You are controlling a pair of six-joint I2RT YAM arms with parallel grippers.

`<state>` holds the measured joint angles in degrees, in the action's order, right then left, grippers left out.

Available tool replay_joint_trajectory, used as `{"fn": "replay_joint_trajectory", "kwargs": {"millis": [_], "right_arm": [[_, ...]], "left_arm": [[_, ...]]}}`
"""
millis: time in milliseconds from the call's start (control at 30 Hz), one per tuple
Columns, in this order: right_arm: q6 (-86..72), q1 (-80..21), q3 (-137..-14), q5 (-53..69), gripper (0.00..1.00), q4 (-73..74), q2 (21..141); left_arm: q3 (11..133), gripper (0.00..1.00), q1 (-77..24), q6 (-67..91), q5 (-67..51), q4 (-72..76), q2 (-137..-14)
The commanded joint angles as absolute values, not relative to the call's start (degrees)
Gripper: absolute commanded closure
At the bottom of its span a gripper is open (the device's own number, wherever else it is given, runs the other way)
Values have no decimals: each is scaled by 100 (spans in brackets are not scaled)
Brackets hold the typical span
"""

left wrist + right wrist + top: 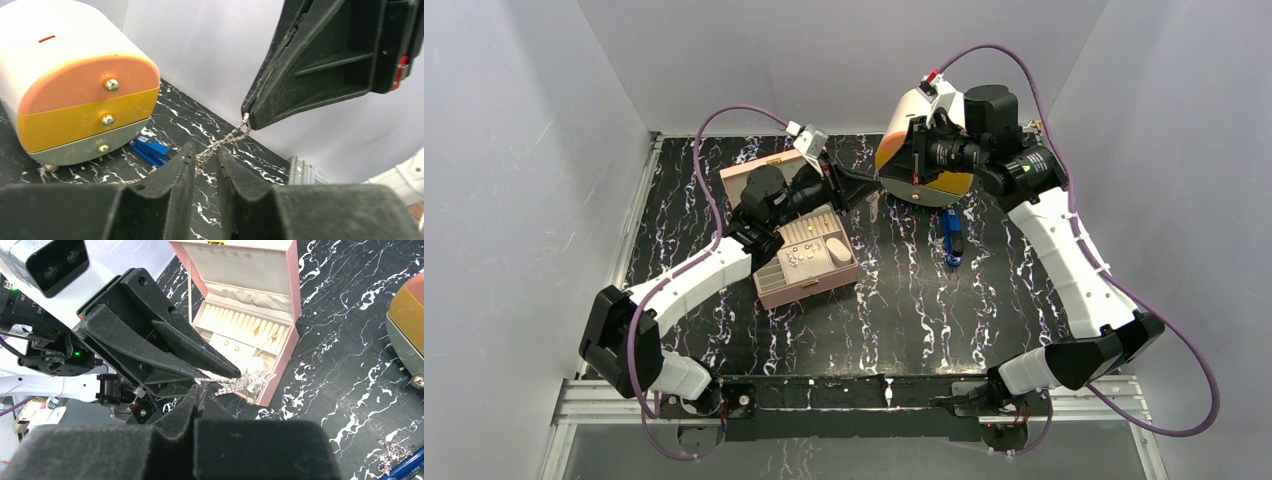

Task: Organize the mixed jewelry
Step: Pick up the jewelry from the center of the board.

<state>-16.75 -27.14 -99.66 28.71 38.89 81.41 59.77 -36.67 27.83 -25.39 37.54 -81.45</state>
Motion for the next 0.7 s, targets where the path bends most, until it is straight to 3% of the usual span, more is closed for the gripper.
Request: {"fn": "replay_joint_trajectory", "kwargs": {"millis": [0,133,300,500,667], "right_arm": [[-1731,-2736,-10239,3009,100,3569,7952],[-1724,-2737,-10242,2977,100,3558,7954],[-1714,-2739,-10210,2956,100,3552,7941],[-1696,-2735,-10011,2888,100,3401,7943],[-1819,-2800,-9758,2797,100,2910,8097]], "left_arm": [[6224,82,-3710,2338,-2002,3710,-7935],[6224,86,-3715,2174,-1981,3565,-7847],[6207,100,-3712,2107,-2206,3381,-7710],[6500,100,-3706,1846,-1665,2413,-7407],[7236,100,-3709,1507,-942,655,-7313]]}}
